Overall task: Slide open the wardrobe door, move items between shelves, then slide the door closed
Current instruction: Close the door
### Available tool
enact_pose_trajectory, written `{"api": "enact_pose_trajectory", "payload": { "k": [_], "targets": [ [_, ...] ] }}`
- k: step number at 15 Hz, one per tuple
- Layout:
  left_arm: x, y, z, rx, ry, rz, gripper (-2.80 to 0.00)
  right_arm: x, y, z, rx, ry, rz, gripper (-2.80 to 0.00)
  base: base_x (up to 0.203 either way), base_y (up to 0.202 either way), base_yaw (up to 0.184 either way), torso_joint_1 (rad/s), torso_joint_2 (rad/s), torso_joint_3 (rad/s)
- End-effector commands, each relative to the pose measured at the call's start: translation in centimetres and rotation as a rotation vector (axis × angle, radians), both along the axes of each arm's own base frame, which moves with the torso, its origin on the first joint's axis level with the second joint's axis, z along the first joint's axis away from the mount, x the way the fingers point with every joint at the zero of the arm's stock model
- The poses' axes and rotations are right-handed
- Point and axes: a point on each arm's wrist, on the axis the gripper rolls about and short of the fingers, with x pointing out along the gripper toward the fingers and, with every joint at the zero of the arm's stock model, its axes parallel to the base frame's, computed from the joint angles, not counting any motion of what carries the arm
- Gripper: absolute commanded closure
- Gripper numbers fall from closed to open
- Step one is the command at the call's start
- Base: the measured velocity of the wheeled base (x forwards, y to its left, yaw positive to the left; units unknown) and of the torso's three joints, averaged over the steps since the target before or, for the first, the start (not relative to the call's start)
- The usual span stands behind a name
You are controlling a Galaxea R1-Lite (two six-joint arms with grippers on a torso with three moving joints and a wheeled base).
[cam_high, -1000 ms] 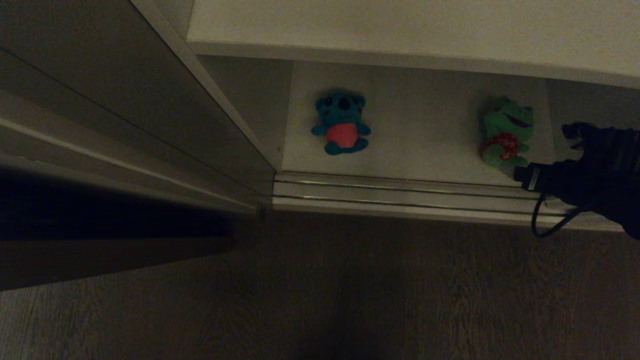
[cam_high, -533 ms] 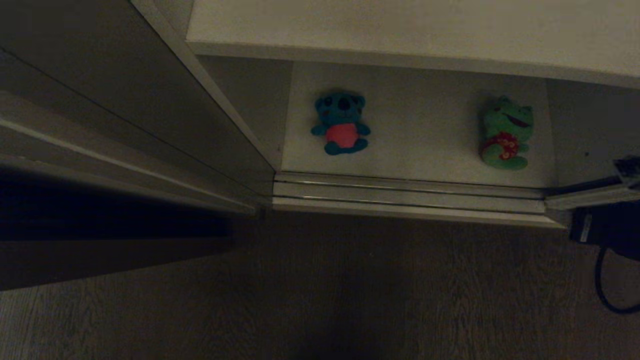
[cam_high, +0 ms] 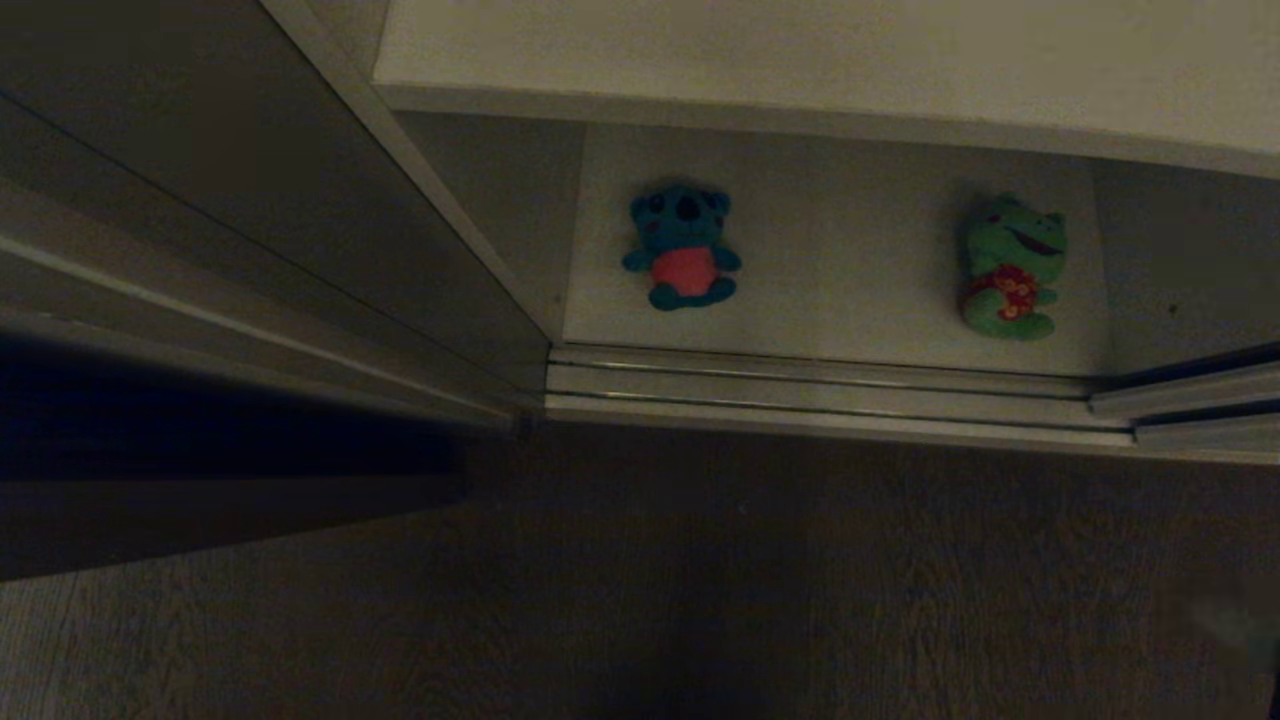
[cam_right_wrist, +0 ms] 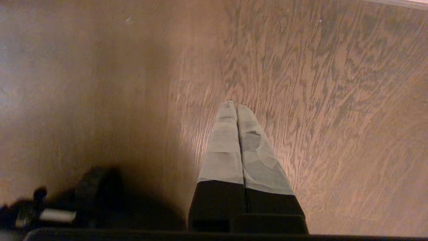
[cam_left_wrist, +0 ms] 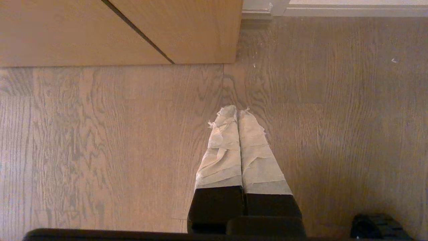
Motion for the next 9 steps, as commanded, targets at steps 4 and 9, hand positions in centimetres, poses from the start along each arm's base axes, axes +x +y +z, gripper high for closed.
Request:
{"api": "enact_pose_trajectory", "payload": {
  "k": [4,9],
  "targets": [
    [0.0,0.0,0.0,0.000,0.000,0.000,0.00,-9.5,1.7,-2.7,-0.042,-0.163,0.005,0.00,0.000,0.000,0.000,0.000,0.00,0.000],
    [0.0,0.0,0.0,0.000,0.000,0.001,0.00,-9.7,1.4,-4.6,-0.040,-0.094,-0.059,0.00,0.000,0.000,0.000,0.000,0.00,0.000]
  ]
}}
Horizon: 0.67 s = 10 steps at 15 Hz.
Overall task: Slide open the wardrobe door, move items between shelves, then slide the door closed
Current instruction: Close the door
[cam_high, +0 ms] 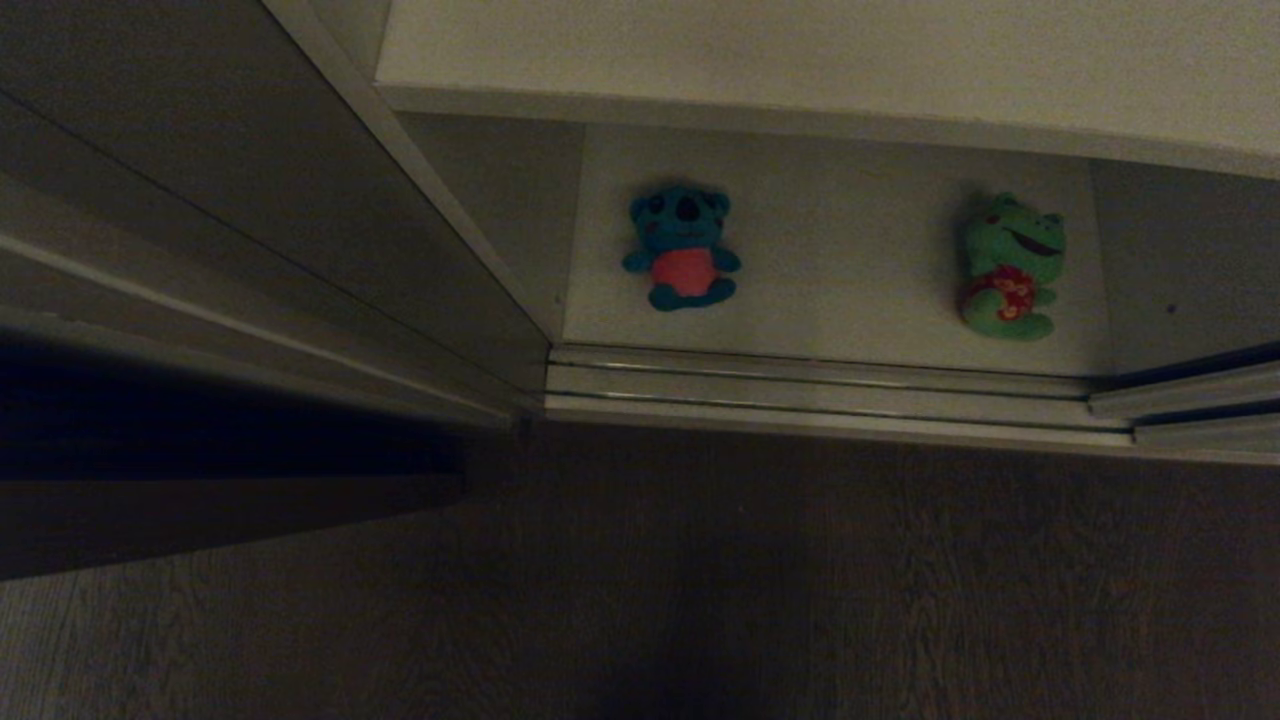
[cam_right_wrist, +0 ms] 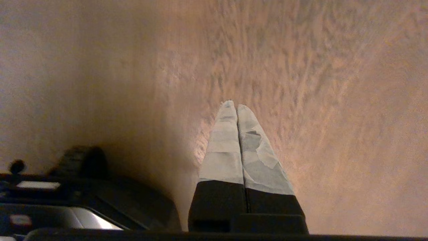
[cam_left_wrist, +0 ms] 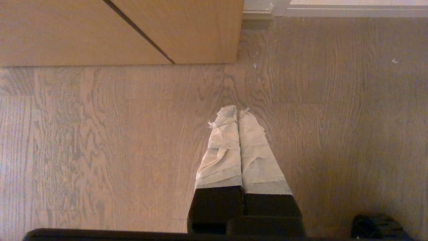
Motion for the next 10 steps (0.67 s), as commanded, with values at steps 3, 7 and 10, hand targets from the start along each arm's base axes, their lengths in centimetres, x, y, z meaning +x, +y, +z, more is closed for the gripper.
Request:
{"api": "enact_pose_trajectory", "payload": {
  "k": [3,7,10],
  "targets": [
    [0.0,0.0,0.0,0.000,-0.001,-0.004,0.00,-1.6,0.0,-0.4,0.051,-0.120,0.086,0.00,0.000,0.000,0.000,0.000,0.00,0.000],
    [0.0,0.0,0.0,0.000,0.000,-0.001,0.00,-2.8,-0.1,-2.6,0.110,-0.207,0.058,0.00,0.000,0.000,0.000,0.000,0.00,0.000],
    [0.0,0.0,0.0,0.000,0.000,-0.003,0.00,-1.8,-0.2,-2.7,0.118,-0.366,0.027,0.00,0.000,0.000,0.000,0.000,0.00,0.000]
  ]
}}
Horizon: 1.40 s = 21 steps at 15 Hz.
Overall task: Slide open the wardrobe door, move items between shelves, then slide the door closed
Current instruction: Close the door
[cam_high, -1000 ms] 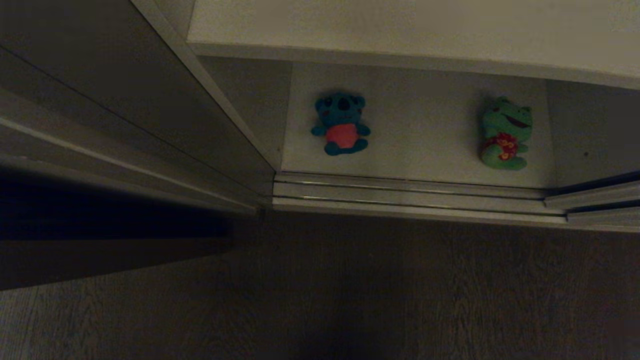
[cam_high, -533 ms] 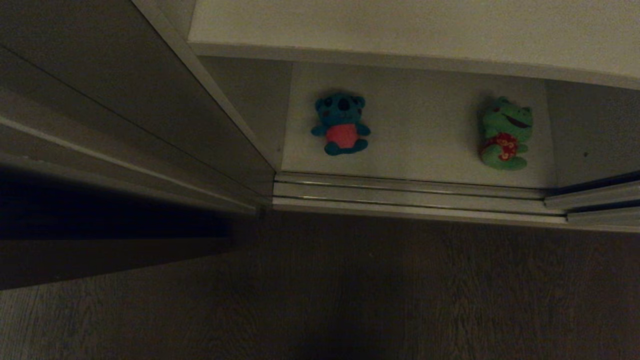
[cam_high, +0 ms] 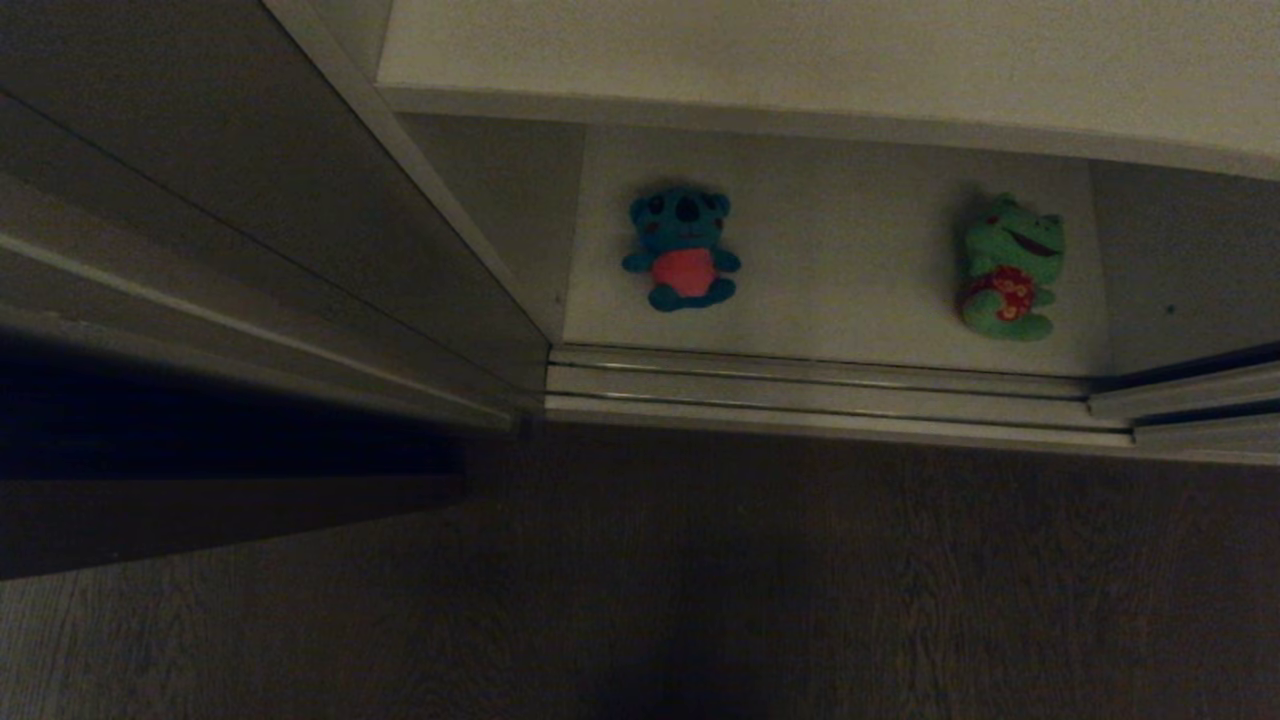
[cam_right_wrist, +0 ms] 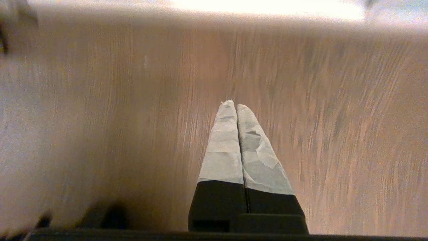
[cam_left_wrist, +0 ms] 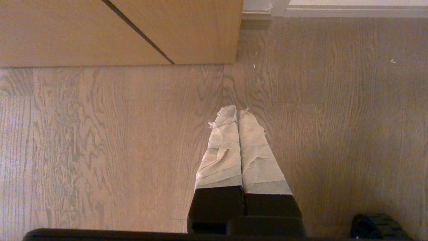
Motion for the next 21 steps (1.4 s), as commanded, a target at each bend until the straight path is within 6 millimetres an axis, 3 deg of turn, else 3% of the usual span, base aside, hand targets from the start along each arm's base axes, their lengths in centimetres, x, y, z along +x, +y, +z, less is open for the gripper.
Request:
{"api": "enact_pose_trajectory", "payload": {
  "k": [1,4,21],
  "targets": [
    [0.00,0.00,0.00,0.001,0.000,0.002,0.00,0.16,-0.09,-0.35,-0.078,-0.070,-0.039,0.00,0.000,0.000,0.000,0.000,0.00,0.000],
    [0.00,0.00,0.00,0.001,0.000,0.002,0.00,0.17,-0.03,-0.64,-0.262,-0.050,-0.016,0.00,0.000,0.000,0.000,0.000,0.00,0.000],
    [0.00,0.00,0.00,0.001,0.000,0.002,0.00,0.18,-0.05,-0.99,-0.155,-0.007,-0.019,0.00,0.000,0.000,0.000,0.000,0.00,0.000]
  ]
}}
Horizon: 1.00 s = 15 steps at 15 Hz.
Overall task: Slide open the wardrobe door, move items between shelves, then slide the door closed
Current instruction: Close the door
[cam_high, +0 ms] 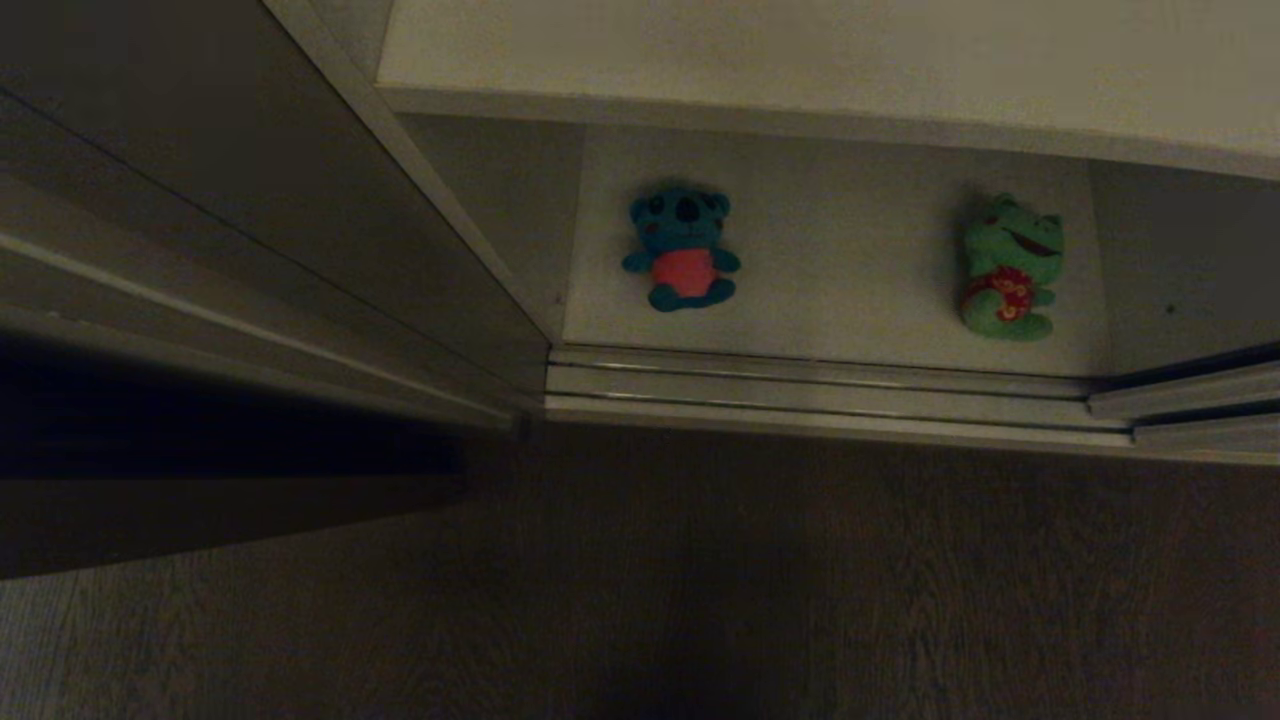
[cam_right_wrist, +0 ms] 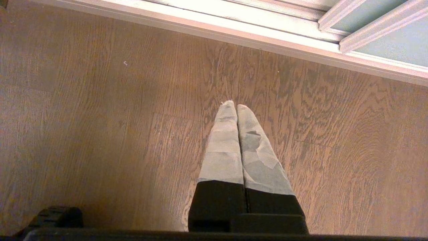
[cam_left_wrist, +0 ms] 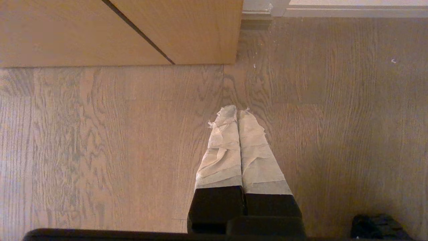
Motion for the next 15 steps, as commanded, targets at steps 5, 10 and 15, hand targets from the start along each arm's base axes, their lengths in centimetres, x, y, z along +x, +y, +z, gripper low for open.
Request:
{"api": "enact_pose_trajectory", "payload": {
  "k": [5,10,15],
  "targets": [
    [0.00,0.00,-0.01,0.000,0.000,0.000,0.00,0.02,0.00,-0.04,-0.001,0.003,0.002,0.00,0.000,0.000,0.000,0.000,0.00,0.000],
    [0.00,0.00,-0.01,0.000,0.000,0.000,0.00,0.02,0.00,-0.04,-0.001,0.003,0.002,0.00,0.000,0.000,0.000,0.000,0.00,0.000],
    [0.00,0.00,0.00,0.000,-0.001,0.000,0.00,0.02,0.00,-0.04,-0.001,0.003,0.001,0.00,0.000,0.000,0.000,0.000,0.00,0.000]
  ]
}}
